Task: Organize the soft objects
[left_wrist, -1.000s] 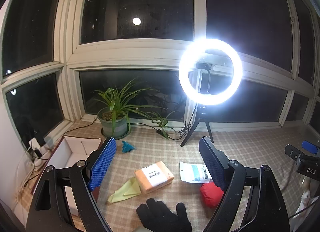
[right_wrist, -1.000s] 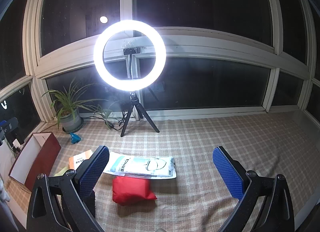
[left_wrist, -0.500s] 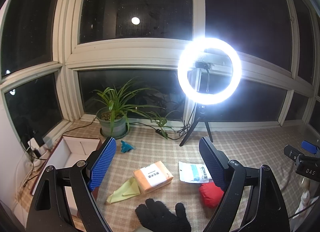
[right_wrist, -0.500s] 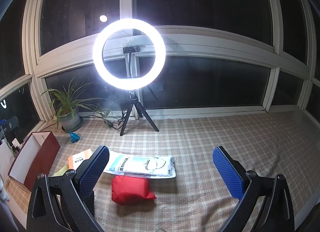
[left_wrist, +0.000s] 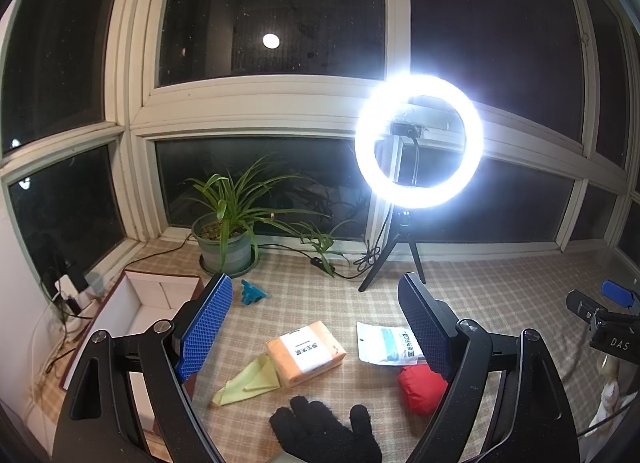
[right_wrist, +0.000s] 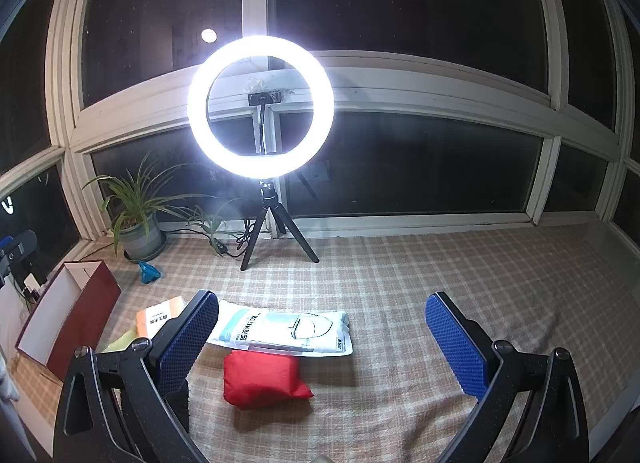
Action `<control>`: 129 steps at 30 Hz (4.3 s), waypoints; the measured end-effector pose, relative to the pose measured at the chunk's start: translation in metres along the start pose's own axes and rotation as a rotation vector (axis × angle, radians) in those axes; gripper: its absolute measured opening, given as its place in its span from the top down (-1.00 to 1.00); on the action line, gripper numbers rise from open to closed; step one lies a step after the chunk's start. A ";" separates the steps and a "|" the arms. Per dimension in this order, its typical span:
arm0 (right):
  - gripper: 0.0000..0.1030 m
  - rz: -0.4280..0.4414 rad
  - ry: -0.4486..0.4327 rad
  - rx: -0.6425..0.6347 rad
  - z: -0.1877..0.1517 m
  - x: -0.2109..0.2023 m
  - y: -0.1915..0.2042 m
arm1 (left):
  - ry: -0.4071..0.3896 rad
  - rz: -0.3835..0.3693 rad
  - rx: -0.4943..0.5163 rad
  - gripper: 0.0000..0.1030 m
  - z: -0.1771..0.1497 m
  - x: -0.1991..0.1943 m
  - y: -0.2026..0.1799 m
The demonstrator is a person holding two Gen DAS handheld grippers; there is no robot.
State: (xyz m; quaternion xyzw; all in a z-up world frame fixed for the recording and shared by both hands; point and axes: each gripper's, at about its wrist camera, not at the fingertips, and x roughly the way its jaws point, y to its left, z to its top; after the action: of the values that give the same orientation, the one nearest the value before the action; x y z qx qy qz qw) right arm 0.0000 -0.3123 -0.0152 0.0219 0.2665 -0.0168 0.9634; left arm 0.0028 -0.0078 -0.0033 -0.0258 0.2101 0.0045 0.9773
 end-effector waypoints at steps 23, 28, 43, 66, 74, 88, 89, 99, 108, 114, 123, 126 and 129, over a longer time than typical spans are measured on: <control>-0.98 -0.008 0.000 -0.004 0.003 0.002 -0.002 | 0.007 -0.012 0.000 -0.65 -0.002 0.007 -0.003; -0.98 -0.010 -0.001 -0.003 0.003 0.002 -0.003 | 0.009 -0.013 0.001 -0.65 -0.003 0.007 -0.003; -0.98 -0.006 0.014 -0.011 0.002 0.009 -0.003 | 0.040 -0.014 -0.005 -0.65 -0.007 0.017 -0.002; -0.98 0.117 0.129 -0.106 -0.017 0.049 0.038 | 0.289 -0.007 -0.099 -0.65 -0.066 0.053 0.029; -0.98 0.229 0.227 -0.147 -0.038 0.073 0.061 | 0.402 -0.038 -0.147 -0.65 -0.098 0.061 0.039; -0.98 0.486 0.488 -0.183 -0.084 0.118 0.108 | 0.573 -0.121 -0.289 -0.62 -0.156 0.067 0.052; -0.98 0.507 0.512 -0.179 -0.088 0.123 0.112 | 0.583 -0.130 -0.304 -0.62 -0.160 0.068 0.053; -0.80 0.613 0.719 -0.125 -0.118 0.155 0.136 | 0.654 -0.207 -0.383 -0.41 -0.186 0.081 0.049; -0.51 0.652 0.862 -0.076 -0.150 0.180 0.155 | 0.701 -0.245 -0.441 -0.05 -0.204 0.092 0.052; -0.09 0.658 0.912 -0.045 -0.165 0.187 0.160 | 0.723 -0.264 -0.453 0.25 -0.214 0.100 0.051; 0.32 0.682 0.924 -0.027 -0.169 0.182 0.167 | 0.681 -0.291 -0.436 0.64 -0.211 0.099 0.052; 0.43 0.671 0.918 -0.022 -0.168 0.180 0.168 | 0.661 -0.298 -0.418 0.76 -0.207 0.095 0.053; 0.61 0.658 0.904 -0.020 -0.167 0.175 0.167 | 0.647 -0.319 -0.418 0.79 -0.202 0.091 0.055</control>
State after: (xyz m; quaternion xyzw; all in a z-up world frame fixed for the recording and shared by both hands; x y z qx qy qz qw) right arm 0.0717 -0.1402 -0.2424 0.0999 0.6324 0.2985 0.7078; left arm 0.0021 0.0361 -0.2276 -0.2557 0.4942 -0.1128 0.8232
